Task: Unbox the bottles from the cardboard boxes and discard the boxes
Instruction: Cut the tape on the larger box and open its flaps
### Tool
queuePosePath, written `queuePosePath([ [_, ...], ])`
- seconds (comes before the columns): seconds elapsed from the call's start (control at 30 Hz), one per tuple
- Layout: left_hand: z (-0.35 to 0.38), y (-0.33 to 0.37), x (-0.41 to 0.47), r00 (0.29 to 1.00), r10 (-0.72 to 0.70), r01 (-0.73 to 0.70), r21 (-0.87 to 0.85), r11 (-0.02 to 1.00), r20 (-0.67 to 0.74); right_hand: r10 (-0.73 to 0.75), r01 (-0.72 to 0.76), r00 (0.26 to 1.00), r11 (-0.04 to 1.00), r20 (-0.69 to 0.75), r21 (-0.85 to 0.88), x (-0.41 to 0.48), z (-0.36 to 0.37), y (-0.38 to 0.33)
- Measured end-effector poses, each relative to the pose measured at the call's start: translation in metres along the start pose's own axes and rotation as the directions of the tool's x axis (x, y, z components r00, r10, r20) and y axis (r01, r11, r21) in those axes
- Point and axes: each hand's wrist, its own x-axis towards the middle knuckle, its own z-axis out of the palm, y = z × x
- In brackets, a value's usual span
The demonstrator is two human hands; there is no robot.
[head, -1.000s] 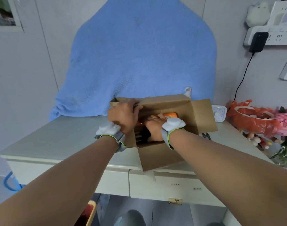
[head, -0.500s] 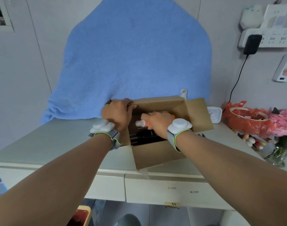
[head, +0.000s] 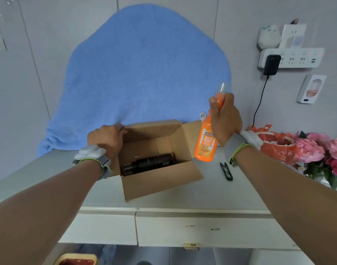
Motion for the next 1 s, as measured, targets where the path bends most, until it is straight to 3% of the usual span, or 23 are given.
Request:
queuePosePath([
  [0.27, 0.003, -0.001, 0.002, 1.000, -0.017, 0.017, 0.021, 1.000, 0.010, 0.273, -0.235, 0.950, 0.945, 0.151, -0.229, -0.023, -0.007, 0.028],
  [0.47, 0.000, 0.002, 0.001, 0.999, -0.031, 0.031, 0.022, 0.999, 0.029, 0.340, -0.271, 0.908, 0.922, 0.244, -0.275, -0.033, -0.002, 0.038],
  [0.57, -0.003, 0.003, 0.000, 0.999, -0.033, 0.033, 0.014, 0.999, 0.035, 0.295, -0.231, 0.906, 0.945, 0.302, -0.231, -0.038, -0.003, 0.044],
  [0.73, -0.004, 0.003, -0.002, 0.998, -0.034, 0.034, -0.001, 0.999, 0.044, 0.337, -0.269, 0.916, 0.918, 0.217, -0.291, -0.025, 0.013, 0.058],
  [0.8, -0.004, 0.004, -0.002, 0.998, -0.038, 0.038, -0.003, 0.999, 0.043, 0.305, -0.253, 0.936, 0.930, 0.175, -0.266, -0.022, 0.019, 0.064],
  [0.87, -0.004, 0.004, -0.002, 0.998, -0.043, 0.043, -0.009, 0.999, 0.043, 0.229, -0.205, 0.973, 0.930, 0.042, -0.305, -0.019, 0.024, 0.068],
  [0.93, -0.003, 0.003, -0.002, 0.998, -0.044, 0.044, -0.016, 0.999, 0.038, 0.022, -0.045, 0.997, 0.938, -0.068, -0.345, -0.018, 0.027, 0.065],
  [1.0, -0.003, 0.003, -0.002, 0.998, -0.045, 0.045, -0.019, 0.999, 0.033, -0.241, 0.195, 0.965, 0.925, -0.106, -0.325, -0.018, 0.027, 0.055],
])
